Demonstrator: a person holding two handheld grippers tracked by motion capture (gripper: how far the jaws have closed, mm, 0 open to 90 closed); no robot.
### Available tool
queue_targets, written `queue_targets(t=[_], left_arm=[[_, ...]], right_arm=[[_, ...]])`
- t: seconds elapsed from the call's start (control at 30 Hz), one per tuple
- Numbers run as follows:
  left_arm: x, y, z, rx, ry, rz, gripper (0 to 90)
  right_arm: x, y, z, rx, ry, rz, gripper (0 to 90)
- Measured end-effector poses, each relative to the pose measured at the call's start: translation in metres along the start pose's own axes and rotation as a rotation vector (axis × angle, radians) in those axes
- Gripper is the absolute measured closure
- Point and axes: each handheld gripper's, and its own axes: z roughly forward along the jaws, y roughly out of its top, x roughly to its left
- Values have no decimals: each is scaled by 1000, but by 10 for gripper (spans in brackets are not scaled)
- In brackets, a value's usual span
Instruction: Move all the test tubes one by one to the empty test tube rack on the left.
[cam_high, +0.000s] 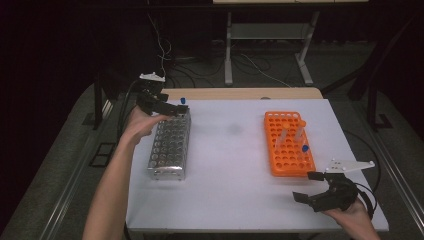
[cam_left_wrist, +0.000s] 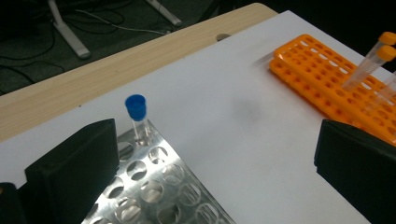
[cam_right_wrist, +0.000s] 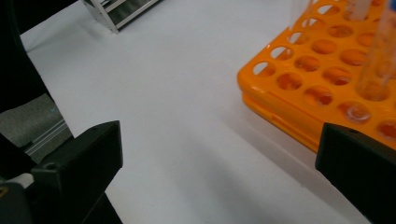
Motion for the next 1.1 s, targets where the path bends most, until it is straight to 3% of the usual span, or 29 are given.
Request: queue_targets(t=[0.33,0.67,0.77,0.83,0.87,0.97,1.1], left_arm=[[-30,-19,-18,-4,-30,61,0],[-57,-38,-29,-13,-74,110,0],[-64,-44,-31,-16,-88,123,0],[-70,-48,-31,-13,-98,134,0],[-72,-50,-31,-7,-102,141,0],[-79,-55,-29,1,-119,158,0],[-88,-59,-28,13,-140,180,0]], right_arm=[[-19,16,-5,6,-54,-4,4],[-38,30,4,32,-81,-6,55],[-43,31,7,33,-86,3,156],[-45,32,8,32,-88,3,159],[-49,33,11,39,-112,5,237],[-52,33,14,38,-129,7,278],[-56,35,20,32,-175,-6,413]])
